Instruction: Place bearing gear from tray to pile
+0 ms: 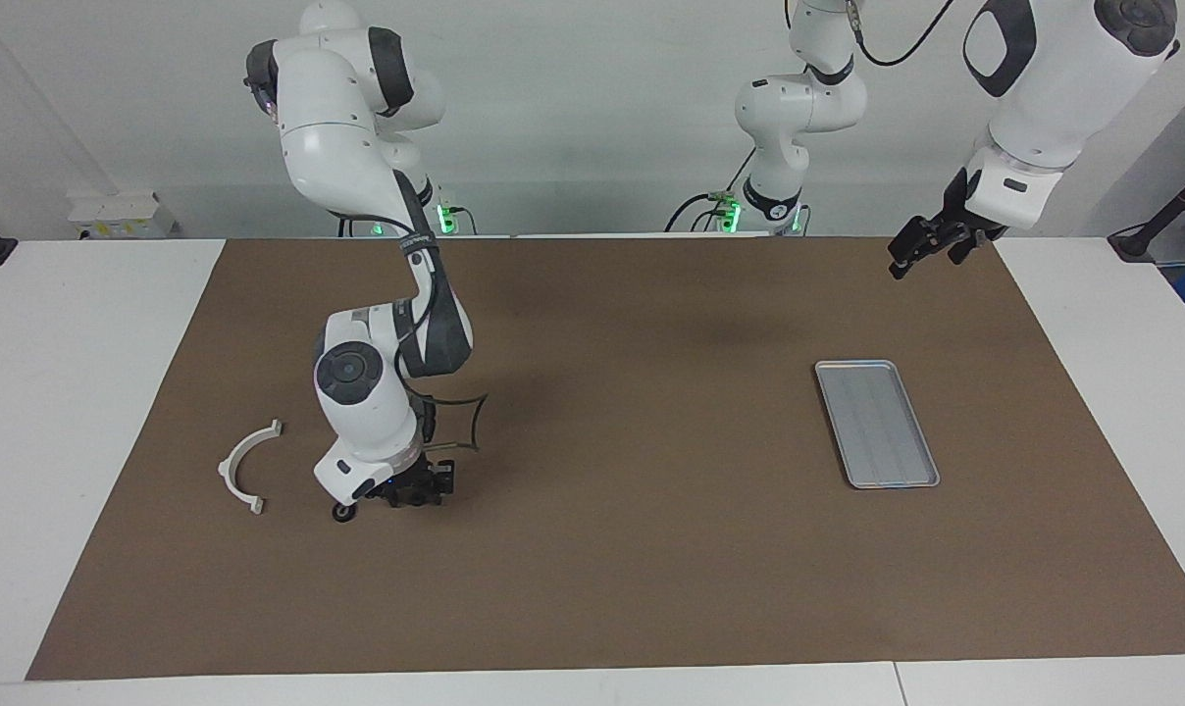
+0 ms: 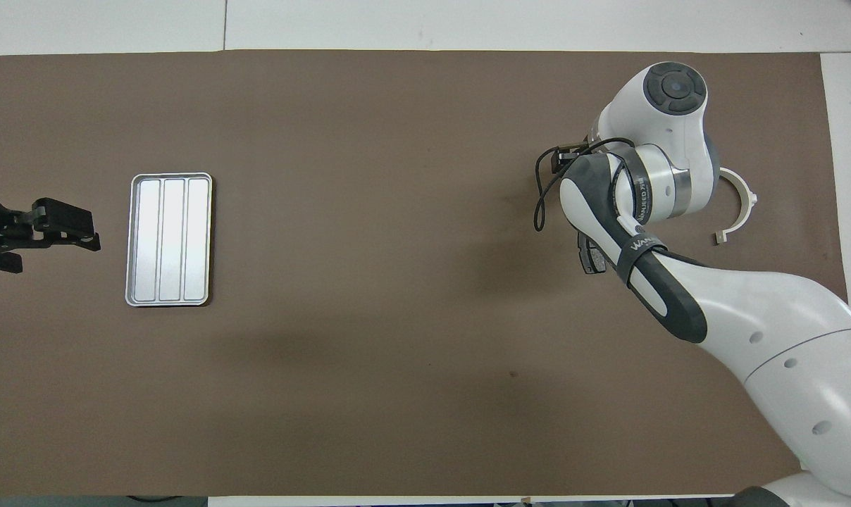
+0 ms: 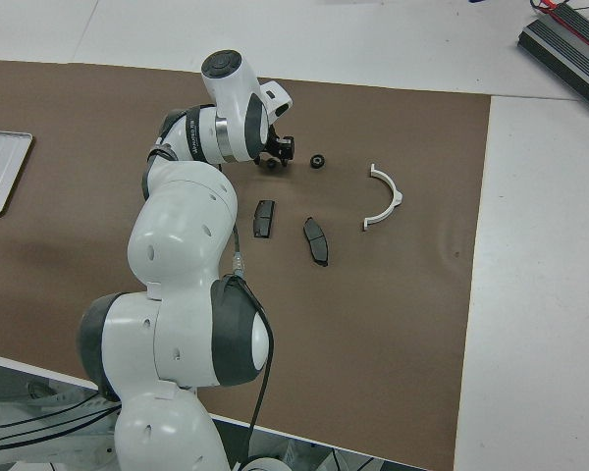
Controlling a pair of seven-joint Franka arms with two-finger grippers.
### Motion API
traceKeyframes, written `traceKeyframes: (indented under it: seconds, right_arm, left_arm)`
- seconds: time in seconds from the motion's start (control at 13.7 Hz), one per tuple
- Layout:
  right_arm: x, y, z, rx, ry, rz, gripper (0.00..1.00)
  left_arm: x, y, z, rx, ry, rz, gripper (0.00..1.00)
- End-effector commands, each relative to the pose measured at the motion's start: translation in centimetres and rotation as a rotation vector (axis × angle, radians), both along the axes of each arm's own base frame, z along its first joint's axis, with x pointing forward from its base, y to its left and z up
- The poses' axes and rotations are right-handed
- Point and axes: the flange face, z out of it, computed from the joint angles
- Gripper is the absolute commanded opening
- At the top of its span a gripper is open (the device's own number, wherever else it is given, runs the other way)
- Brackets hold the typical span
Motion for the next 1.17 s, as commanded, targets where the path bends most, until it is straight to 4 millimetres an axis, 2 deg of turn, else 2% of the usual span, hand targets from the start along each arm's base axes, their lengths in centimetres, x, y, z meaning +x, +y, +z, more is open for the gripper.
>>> traceKeyframes:
  seconds: [0.0, 0.07, 0.15, 0.37, 0.51, 0.66, 0.8, 0.95, 1.1]
  right_arm:
    - [-0.2, -1.0, 0.5, 0.001, -0.02, 0.013, 1.0]
    - [-0.1, -1.3, 0.4, 0.0, -0.02, 0.009, 1.0]
    - [0.1, -2.5, 0.7, -0.001, -0.025, -0.005, 1.0]
    - [0.2, -3.2, 1.2, -0.002, -0.03, 0.003, 1.0]
    - [0.1, -4.1, 3.6, -0.005, -0.046, 0.035, 1.0]
    - [-0.9, -4.6, 7.3, -0.01, -0.051, 0.082, 1.0]
    - [-2.9, -6.0, 12.4, -0.005, -0.046, 0.063, 1.0]
    - [-6.3, -6.8, 19.0, -0.014, -0.049, 0.054, 1.0]
    - [-10.2, -7.1, 24.0, 0.013, -0.043, 0.036, 1.0]
  left_arm:
    - [-0.6, -0.1, 0.4, -0.002, -0.002, -0.001, 1.0]
    - [-0.6, -0.1, 0.4, -0.002, -0.002, -0.001, 1.0]
    - [-0.6, -0.1, 0.4, -0.002, -0.002, -0.001, 1.0]
    - [-0.6, -0.1, 0.4, -0.002, -0.002, -0.001, 1.0]
    - [-0.5, -0.1, 0.3, -0.002, 0.0, -0.001, 1.0]
    - [-0.5, -0.1, 0.3, -0.002, 0.0, -0.001, 1.0]
    - [-0.5, -0.1, 0.3, -0.002, 0.0, -0.001, 1.0]
    - [-0.6, -0.1, 0.4, -0.002, -0.002, -0.001, 1.0]
    - [-0.6, -0.1, 0.4, -0.002, -0.002, -0.001, 1.0]
